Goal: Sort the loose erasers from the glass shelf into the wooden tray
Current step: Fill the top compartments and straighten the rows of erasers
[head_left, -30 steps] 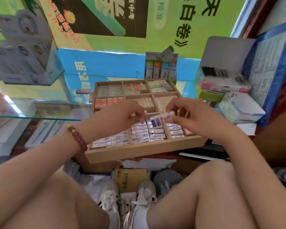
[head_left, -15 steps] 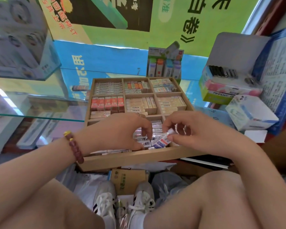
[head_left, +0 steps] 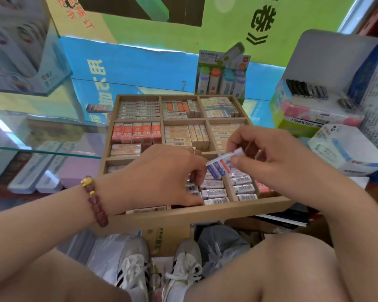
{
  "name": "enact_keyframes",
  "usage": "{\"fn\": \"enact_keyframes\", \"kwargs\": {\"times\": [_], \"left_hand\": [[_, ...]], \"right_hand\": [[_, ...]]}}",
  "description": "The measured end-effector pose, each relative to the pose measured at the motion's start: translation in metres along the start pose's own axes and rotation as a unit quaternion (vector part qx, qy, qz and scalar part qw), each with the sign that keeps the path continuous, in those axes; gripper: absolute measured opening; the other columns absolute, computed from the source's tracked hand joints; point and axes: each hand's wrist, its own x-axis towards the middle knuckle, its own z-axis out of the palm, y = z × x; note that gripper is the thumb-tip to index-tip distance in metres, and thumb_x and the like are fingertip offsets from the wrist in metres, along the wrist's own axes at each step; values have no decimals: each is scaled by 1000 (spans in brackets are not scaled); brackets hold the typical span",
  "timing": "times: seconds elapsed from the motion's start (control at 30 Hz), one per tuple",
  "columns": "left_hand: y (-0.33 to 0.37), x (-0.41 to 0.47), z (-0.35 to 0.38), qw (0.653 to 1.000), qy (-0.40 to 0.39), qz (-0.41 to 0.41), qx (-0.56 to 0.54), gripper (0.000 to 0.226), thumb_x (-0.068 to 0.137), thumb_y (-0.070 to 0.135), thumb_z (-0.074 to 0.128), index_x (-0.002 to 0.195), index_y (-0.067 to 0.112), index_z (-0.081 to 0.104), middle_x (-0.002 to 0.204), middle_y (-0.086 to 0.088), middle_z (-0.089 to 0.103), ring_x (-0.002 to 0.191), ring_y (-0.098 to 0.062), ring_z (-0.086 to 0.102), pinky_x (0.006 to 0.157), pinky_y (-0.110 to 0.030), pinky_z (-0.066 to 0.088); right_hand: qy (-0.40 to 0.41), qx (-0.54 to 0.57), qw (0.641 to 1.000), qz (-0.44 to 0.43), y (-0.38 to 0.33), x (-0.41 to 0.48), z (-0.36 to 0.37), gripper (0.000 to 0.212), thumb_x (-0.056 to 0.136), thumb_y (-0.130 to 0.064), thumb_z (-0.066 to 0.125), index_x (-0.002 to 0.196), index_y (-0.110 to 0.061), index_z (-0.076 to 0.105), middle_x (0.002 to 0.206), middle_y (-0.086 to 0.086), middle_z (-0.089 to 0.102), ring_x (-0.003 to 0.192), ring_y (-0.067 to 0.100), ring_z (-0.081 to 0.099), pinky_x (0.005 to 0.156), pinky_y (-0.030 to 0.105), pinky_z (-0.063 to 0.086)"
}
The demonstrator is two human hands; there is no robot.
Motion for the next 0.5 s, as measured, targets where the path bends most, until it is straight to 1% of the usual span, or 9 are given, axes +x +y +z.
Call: {"fn": "enact_keyframes", "kwargs": {"times": [0.07, 0.13, 0.2, 0.23, 0.3, 0.37, 0.43, 0.5], "left_hand": [[-3, 1, 0, 1000, -4, 10, 4, 33, 72, 64, 60, 87, 36, 53, 79, 18, 54, 68, 0, 44, 55, -11, 30], [-7, 2, -6, 999, -45, 16, -5, 36, 72, 64, 61, 93, 37, 52, 76, 22, 49, 68, 5, 44, 56, -11, 30], [-15, 1, -13, 993, -103, 8, -51, 34, 69, 62, 66, 89, 41, 49, 80, 26, 48, 78, 9, 46, 61, -13, 34], [-19, -1, -16, 990, -115, 0, -87, 32, 68, 61, 68, 86, 42, 49, 84, 28, 49, 84, 9, 48, 64, -12, 34], [-23, -3, -16, 984, -118, -11, -136, 29, 68, 57, 71, 83, 42, 51, 87, 28, 51, 90, 10, 47, 67, -9, 34], [-23, -4, -13, 983, -119, -13, -137, 27, 70, 53, 72, 81, 40, 52, 86, 26, 52, 91, 13, 45, 68, -5, 34], [-23, -2, -11, 983, -117, -13, -143, 27, 70, 51, 73, 79, 39, 52, 85, 25, 53, 88, 13, 46, 66, -6, 34], [-24, -1, -10, 979, -112, -21, -169, 25, 69, 47, 75, 77, 37, 54, 84, 24, 55, 82, 9, 49, 63, -9, 36]], "right_hand": [[-30, 22, 999, -5, -2, 0, -1, 7, 83, -24, 58, 81, -30, 59, 71, -19, 58, 61, 2, 49, 56, 16, 40], [-64, 35, 997, -15, -5, 0, 0, 10, 83, -20, 59, 80, -29, 60, 68, -8, 58, 59, 4, 48, 57, 20, 40], [-87, 41, 995, -28, -6, 0, 2, 9, 82, -20, 60, 78, -29, 60, 66, -5, 56, 58, 4, 47, 55, 20, 40], [-92, 41, 994, -35, -6, 0, 3, 8, 82, -21, 61, 78, -29, 60, 66, -4, 56, 57, 4, 46, 54, 19, 39], [-96, 38, 994, -41, -5, 1, 5, 6, 80, -24, 62, 79, -30, 60, 67, -6, 57, 57, 2, 48, 54, 17, 40], [-99, 34, 994, -40, -4, 2, 6, 5, 76, -30, 62, 79, -31, 60, 69, -11, 58, 60, 2, 51, 54, 14, 41], [-103, 25, 994, -37, -3, 3, 6, 8, 71, -36, 62, 78, -34, 58, 72, -16, 58, 63, 3, 54, 56, 12, 41], [-113, 15, 993, -36, -3, 4, 8, 10, 70, -39, 62, 78, -35, 58, 74, -17, 59, 66, 2, 56, 57, 13, 41]]}}
